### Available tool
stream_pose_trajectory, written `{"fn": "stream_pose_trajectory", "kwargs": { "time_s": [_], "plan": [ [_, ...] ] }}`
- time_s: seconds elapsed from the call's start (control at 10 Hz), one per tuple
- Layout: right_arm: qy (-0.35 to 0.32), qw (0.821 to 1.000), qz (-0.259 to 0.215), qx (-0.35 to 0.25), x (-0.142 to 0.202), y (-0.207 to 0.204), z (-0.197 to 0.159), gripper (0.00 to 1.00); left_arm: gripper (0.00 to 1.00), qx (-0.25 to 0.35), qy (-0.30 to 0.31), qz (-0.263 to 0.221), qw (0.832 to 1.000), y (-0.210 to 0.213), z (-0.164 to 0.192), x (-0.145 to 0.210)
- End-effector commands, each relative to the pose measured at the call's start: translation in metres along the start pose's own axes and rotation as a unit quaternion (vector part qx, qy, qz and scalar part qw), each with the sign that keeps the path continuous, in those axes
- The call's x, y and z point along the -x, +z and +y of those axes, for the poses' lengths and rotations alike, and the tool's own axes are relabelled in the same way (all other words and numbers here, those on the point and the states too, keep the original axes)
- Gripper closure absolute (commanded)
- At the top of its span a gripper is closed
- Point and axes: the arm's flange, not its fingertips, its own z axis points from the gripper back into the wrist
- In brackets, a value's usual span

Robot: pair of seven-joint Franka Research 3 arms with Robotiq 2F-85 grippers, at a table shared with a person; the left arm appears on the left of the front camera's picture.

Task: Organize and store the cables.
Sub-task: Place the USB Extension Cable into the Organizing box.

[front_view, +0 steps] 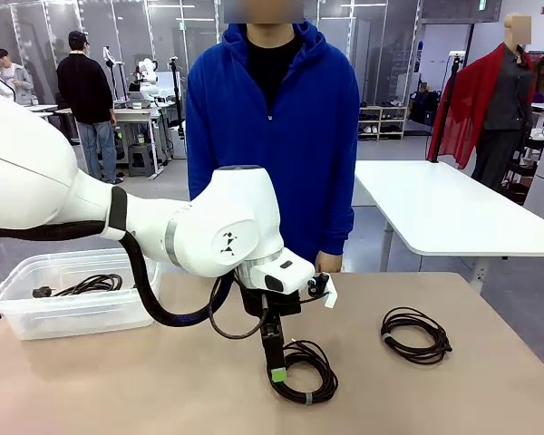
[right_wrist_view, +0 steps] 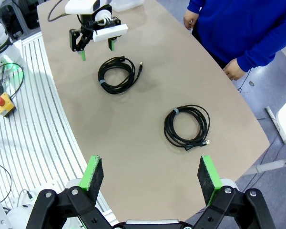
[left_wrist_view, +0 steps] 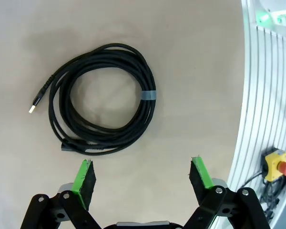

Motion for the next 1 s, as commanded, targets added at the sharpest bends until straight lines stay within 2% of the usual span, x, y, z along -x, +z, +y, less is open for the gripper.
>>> {"fn": "stream_pose_trajectory", "kwargs": {
  "time_s": [0.0, 0.2, 0.3, 0.4, 0.9],
  "plan": [
    [0.001, 1.0, 0.0, 0.0, 0.001, 0.0, 0.0, 0.0, 0.0, 0.002, 0.01, 0.01, 1.0, -0.019, 0.006, -0.019],
    [0.001, 1.0, 0.0, 0.0, 0.001, 0.0, 0.0, 0.0, 0.0, -0.012, 0.014, 0.014, 1.0, -0.031, 0.003, -0.03],
    [0.001, 1.0, 0.0, 0.0, 0.001, 0.0, 0.0, 0.0, 0.0, -0.008, -0.016, 0.016, 1.0, -0.034, 0.002, -0.036],
    [0.001, 1.0, 0.0, 0.0, 0.001, 0.0, 0.0, 0.0, 0.0, 0.008, 0.007, 0.012, 1.0, -0.031, 0.003, -0.017],
    [0.001, 1.0, 0.0, 0.0, 0.001, 0.0, 0.0, 0.0, 0.0, 0.008, 0.007, 0.012, 1.0, -0.031, 0.003, -0.017]
  ]
}}
